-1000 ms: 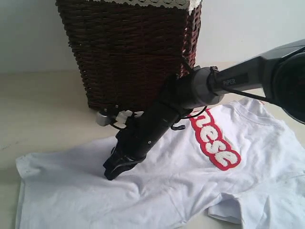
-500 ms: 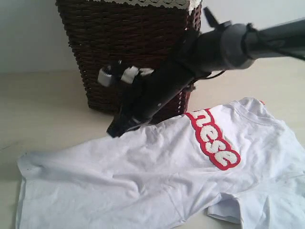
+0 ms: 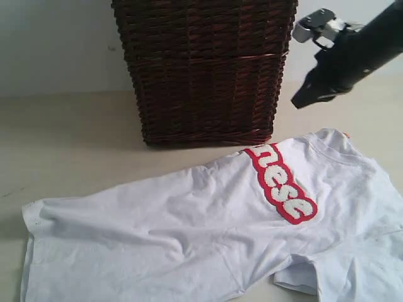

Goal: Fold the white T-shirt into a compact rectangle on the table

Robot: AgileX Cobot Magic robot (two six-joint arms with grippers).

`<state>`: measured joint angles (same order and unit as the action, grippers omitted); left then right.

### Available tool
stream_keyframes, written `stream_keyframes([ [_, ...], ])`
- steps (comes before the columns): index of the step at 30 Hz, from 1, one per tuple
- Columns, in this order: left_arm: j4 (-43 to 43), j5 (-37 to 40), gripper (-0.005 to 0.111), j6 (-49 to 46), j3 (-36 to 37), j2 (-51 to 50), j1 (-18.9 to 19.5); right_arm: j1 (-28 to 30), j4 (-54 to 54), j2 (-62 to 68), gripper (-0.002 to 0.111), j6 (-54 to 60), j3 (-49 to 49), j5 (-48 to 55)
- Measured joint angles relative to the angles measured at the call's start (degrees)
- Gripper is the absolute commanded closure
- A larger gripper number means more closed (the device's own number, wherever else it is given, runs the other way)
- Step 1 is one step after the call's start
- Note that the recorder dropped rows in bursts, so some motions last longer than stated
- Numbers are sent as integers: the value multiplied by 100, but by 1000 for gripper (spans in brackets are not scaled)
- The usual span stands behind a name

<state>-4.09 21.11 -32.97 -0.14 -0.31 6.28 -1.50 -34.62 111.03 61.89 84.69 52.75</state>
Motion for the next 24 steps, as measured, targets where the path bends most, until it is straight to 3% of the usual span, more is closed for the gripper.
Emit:
stream_keyframes([
  [9,0,0,39,0,0,0,0,392,676,12,108,503,-611,1250],
  [18,0,0,39,0,0,0,0,414,1462,546,108,552,-1836,267],
  [24,0,0,39,0,0,0,0,414,1335,454,108,923,-2296,429],
])
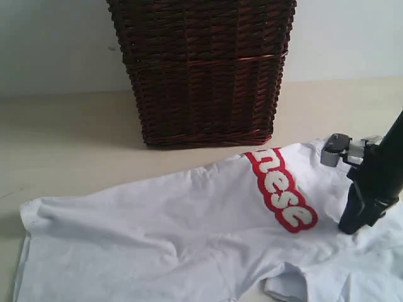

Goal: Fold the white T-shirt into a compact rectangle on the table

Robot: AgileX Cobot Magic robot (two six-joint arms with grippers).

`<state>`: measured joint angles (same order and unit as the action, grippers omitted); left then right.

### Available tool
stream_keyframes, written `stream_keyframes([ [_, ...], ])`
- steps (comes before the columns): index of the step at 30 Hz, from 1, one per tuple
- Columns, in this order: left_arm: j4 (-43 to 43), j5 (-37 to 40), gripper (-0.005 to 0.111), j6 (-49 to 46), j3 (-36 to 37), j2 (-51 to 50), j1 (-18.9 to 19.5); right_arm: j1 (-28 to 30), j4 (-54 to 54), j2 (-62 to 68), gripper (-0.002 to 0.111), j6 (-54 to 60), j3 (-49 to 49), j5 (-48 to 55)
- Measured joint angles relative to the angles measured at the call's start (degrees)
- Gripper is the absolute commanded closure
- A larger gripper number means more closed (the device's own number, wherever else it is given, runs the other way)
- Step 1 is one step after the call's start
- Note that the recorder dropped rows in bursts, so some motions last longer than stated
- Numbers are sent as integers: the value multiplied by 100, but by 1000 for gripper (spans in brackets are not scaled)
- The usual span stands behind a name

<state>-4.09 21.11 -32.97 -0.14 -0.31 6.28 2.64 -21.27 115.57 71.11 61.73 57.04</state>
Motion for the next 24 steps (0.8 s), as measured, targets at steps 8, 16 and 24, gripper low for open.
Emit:
stream_keyframes([
  [8,0,0,39,0,0,0,0,0,30,50,108,464,-398,844],
  [16,0,0,39,0,0,0,0,0,29,-488,98,525,-437,467],
  [24,0,0,39,0,0,0,0,-12,-959,-1880,59,1770,-462,1044],
])
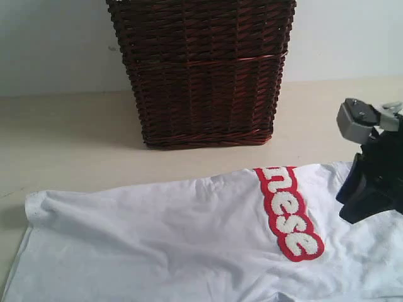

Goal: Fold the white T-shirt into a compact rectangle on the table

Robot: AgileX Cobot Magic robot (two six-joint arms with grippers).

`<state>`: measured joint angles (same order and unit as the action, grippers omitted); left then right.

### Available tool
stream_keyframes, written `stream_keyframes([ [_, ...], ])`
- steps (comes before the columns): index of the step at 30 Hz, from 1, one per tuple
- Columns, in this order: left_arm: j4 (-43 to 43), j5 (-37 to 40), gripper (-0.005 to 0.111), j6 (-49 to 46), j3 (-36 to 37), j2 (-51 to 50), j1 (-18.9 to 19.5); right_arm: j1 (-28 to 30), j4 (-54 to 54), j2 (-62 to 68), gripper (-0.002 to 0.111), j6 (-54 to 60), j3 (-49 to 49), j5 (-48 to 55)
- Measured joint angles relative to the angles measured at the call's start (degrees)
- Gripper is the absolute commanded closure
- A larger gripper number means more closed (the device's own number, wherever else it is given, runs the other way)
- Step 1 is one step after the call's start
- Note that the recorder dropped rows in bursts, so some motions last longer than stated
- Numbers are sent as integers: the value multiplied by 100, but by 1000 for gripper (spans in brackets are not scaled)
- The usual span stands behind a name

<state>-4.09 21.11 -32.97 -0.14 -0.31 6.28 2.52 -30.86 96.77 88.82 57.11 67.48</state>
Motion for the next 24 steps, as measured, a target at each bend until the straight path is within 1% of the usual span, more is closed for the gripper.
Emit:
stream_keyframes([
  [3,0,0,39,0,0,0,0,-190,-212,-335,63,729,-202,122],
  [5,0,0,39,0,0,0,0,-412,-323,-401,72,940,-469,65],
  [7,0,0,39,0,0,0,0,-694,-537,-399,83,1047,-786,-461],
  [9,0,0,39,0,0,0,0,-988,-975,-309,93,1247,-1053,-1331],
  [12,0,0,39,0,0,0,0,-1391,-1610,-63,107,1707,-1160,-2220],
  [15,0,0,39,0,0,0,0,-1815,-1866,237,108,1949,-1144,-2777],
  [19,0,0,39,0,0,0,0,-2230,-1931,781,108,1884,-982,-3345],
  [24,0,0,39,0,0,0,0,-2378,-1958,1373,108,1557,-620,-3909],
])
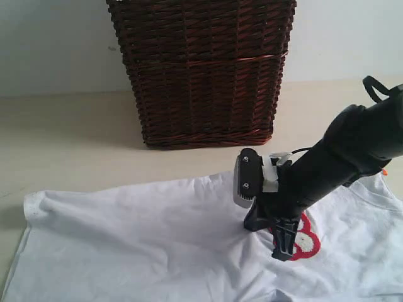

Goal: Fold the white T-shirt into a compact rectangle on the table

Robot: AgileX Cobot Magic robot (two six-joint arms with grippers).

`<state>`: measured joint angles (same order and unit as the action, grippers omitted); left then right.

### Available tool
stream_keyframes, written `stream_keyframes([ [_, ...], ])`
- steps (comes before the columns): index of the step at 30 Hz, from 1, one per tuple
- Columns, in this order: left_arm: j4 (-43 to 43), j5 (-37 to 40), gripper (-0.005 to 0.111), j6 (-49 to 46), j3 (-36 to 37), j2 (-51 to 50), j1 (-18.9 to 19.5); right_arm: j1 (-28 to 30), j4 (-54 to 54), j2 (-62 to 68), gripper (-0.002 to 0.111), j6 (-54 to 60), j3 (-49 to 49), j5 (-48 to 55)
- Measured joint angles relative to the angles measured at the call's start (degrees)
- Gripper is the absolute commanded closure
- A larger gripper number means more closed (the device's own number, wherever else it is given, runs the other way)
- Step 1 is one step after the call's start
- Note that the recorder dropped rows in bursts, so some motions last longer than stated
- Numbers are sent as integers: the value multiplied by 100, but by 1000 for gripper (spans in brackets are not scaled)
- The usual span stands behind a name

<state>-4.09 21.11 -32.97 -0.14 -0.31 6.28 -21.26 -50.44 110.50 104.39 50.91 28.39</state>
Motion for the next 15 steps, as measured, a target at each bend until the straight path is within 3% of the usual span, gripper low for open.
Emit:
stream_keyframes([
  [15,0,0,39,0,0,0,0,-21,-43,639,106,-960,1153,-481],
])
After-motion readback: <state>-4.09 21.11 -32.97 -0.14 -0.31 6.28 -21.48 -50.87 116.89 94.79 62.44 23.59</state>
